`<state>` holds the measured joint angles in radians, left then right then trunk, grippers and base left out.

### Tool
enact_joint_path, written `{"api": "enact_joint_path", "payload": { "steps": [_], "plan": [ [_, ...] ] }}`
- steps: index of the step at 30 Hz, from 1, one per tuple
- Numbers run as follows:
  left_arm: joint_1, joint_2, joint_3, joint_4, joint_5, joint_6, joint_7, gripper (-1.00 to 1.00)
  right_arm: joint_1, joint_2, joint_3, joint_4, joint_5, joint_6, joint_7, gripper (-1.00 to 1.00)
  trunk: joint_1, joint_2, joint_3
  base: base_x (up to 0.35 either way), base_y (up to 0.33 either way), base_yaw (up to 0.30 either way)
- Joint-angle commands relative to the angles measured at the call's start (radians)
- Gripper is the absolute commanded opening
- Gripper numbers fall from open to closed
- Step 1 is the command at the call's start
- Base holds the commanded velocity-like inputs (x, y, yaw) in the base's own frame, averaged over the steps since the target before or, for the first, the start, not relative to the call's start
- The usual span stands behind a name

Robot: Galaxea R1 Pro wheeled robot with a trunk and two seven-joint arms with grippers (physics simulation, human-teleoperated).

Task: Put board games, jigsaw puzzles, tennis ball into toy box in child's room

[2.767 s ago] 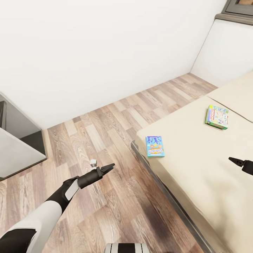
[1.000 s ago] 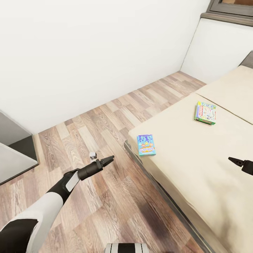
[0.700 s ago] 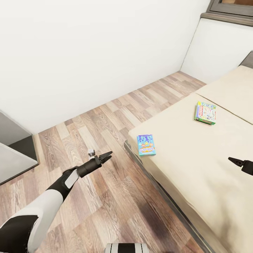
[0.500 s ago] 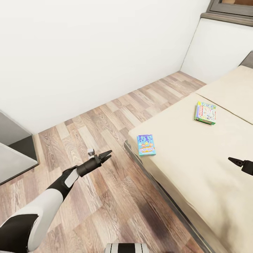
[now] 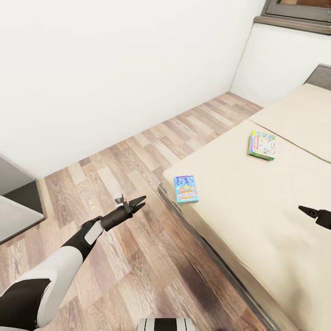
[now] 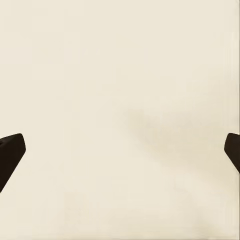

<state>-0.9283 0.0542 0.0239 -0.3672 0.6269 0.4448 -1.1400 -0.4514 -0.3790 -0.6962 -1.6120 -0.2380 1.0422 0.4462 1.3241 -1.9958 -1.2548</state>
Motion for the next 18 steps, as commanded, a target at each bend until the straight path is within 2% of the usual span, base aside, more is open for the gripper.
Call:
{"api": "enact_joint_path", "payload": {
  "steps": [1, 13, 18],
  "plan": [
    [0.000, 0.000, 0.002, 0.001, 0.002, 0.011, -0.002, 1.00, -0.001, 0.000, -0.001, 0.000, 0.003, 0.005, 0.006, 1.00, 0.000, 0.000, -0.001, 0.000, 0.000, -0.208],
    [-0.001, 0.001, 0.004, 0.035, 0.005, 0.013, 0.004, 1.00, -0.001, 0.006, 0.001, 0.000, 0.003, 0.005, 0.007, 1.00, 0.000, 0.000, -0.001, 0.000, 0.000, -0.237],
    [-0.001, 0.001, 0.006, 0.045, 0.005, 0.013, 0.006, 1.00, -0.001, 0.007, 0.001, 0.000, 0.003, 0.005, 0.008, 1.00, 0.000, 0.000, -0.001, 0.000, 0.000, -0.141]
  ]
}}
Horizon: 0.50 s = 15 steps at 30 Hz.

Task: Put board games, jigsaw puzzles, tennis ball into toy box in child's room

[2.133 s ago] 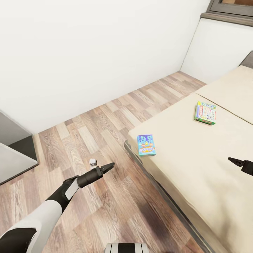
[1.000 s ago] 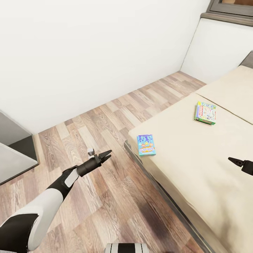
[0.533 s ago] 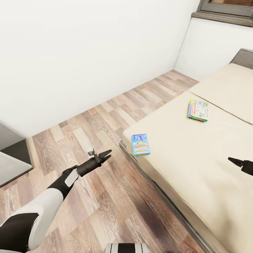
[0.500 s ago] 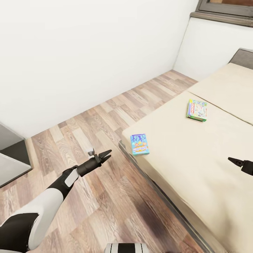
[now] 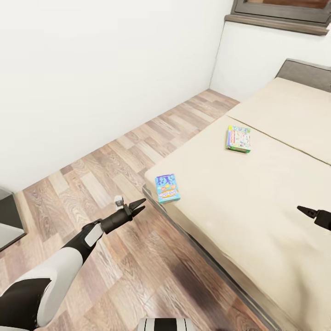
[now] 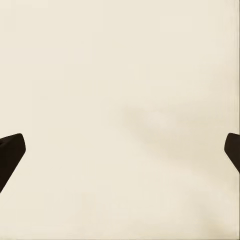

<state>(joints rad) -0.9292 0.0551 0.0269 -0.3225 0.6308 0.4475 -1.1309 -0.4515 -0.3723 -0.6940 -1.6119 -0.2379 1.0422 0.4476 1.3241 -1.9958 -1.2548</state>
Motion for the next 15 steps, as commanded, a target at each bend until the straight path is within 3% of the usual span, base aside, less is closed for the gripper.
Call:
{"api": "enact_joint_path", "payload": {
  "steps": [1, 15],
  "plan": [
    [0.000, 0.000, 0.003, 0.002, 0.001, 0.011, -0.002, 1.00, -0.001, 0.000, -0.001, 0.000, 0.003, 0.005, 0.006, 1.00, 0.000, 0.000, -0.001, 0.000, 0.000, -0.088],
    [0.000, -0.002, 0.004, 0.011, 0.006, 0.011, 0.034, 1.00, 0.000, 0.001, -0.001, -0.001, 0.003, 0.005, 0.007, 1.00, 0.000, 0.000, -0.001, 0.000, 0.000, -0.033]
  ]
}}
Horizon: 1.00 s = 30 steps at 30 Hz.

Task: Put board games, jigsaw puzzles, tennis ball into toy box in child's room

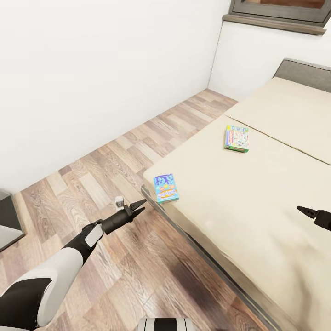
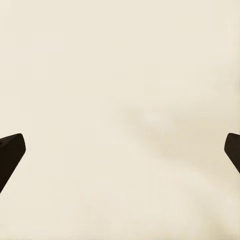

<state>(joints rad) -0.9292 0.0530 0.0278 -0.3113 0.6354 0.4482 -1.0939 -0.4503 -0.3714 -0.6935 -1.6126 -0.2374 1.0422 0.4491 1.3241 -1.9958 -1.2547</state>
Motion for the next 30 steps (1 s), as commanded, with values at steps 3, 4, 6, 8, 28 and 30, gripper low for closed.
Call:
{"api": "enact_joint_path", "payload": {
  "steps": [3, 4, 6, 8, 28, 30],
  "plan": [
    [-0.001, -0.004, 0.003, 0.000, 0.006, 0.010, 0.003, 1.00, -0.001, 0.000, -0.001, -0.001, 0.003, 0.005, 0.006, 1.00, 0.000, 0.000, -0.001, 0.000, 0.000, -0.007],
    [-0.001, -0.008, 0.003, 0.000, 0.008, 0.010, 0.005, 1.00, -0.001, 0.000, 0.000, -0.001, 0.003, 0.005, 0.006, 1.00, 0.000, 0.000, -0.001, 0.000, 0.000, -0.013],
    [-0.002, -0.011, 0.003, 0.000, 0.009, 0.010, 0.007, 1.00, -0.001, 0.000, 0.001, -0.001, 0.003, 0.005, 0.006, 1.00, 0.000, 0.000, -0.001, 0.000, 0.000, -0.029],
    [-0.005, -0.016, 0.003, 0.000, 0.011, 0.010, 0.010, 1.00, -0.001, 0.001, 0.003, -0.001, 0.003, 0.005, 0.006, 1.00, 0.000, 0.000, -0.001, 0.000, 0.000, -0.060],
    [-0.021, -0.044, 0.002, 0.000, 0.066, 0.010, 0.067, 1.00, -0.001, 0.002, 0.008, -0.001, 0.003, 0.005, 0.006, 1.00, 0.000, 0.000, -0.001, 0.000, 0.000, -0.095],
    [-0.024, -0.052, 0.001, 0.000, 0.072, 0.010, 0.070, 1.00, -0.001, 0.002, 0.008, -0.001, 0.003, 0.005, 0.006, 1.00, 0.000, 0.000, -0.001, 0.000, 0.000, -0.119]
  ]
}}
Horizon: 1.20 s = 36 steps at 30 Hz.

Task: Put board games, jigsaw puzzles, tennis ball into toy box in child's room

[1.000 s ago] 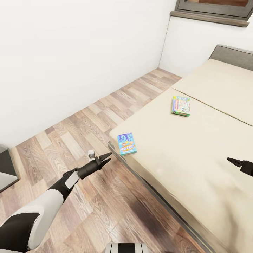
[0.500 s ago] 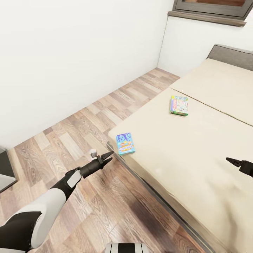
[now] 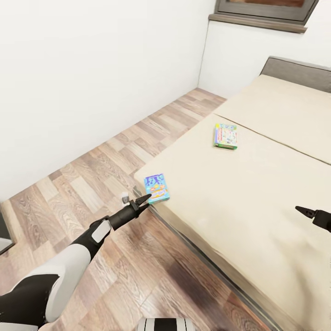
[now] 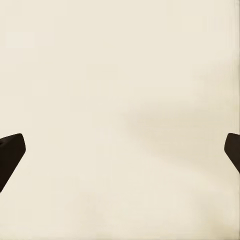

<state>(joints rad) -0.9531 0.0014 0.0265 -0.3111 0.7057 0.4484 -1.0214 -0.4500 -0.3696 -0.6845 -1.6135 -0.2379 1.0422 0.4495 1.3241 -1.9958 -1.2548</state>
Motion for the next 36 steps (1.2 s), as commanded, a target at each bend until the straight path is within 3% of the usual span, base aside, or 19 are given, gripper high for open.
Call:
{"api": "enact_joint_path", "payload": {
  "steps": [1, 35, 36],
  "plan": [
    [-0.002, -0.004, 0.002, 0.000, 0.004, 0.010, 0.000, 1.00, -0.001, 0.000, -0.001, 0.000, 0.003, 0.005, 0.006, 1.00, 0.000, 0.000, -0.001, 0.000, 0.000, -0.084],
    [-0.007, -0.045, -0.004, 0.000, 0.018, 0.009, 0.038, 1.00, 0.000, 0.002, 0.034, 0.000, 0.003, 0.005, 0.006, 1.00, 0.000, 0.000, -0.001, 0.000, 0.000, -0.014],
    [-0.007, -0.046, -0.004, 0.000, 0.018, 0.009, 0.039, -1.00, 0.000, 0.002, 0.035, 0.000, 0.003, 0.005, 0.006, 1.00, 0.000, 0.000, -0.001, 0.000, 0.000, 0.000]
  ]
}}
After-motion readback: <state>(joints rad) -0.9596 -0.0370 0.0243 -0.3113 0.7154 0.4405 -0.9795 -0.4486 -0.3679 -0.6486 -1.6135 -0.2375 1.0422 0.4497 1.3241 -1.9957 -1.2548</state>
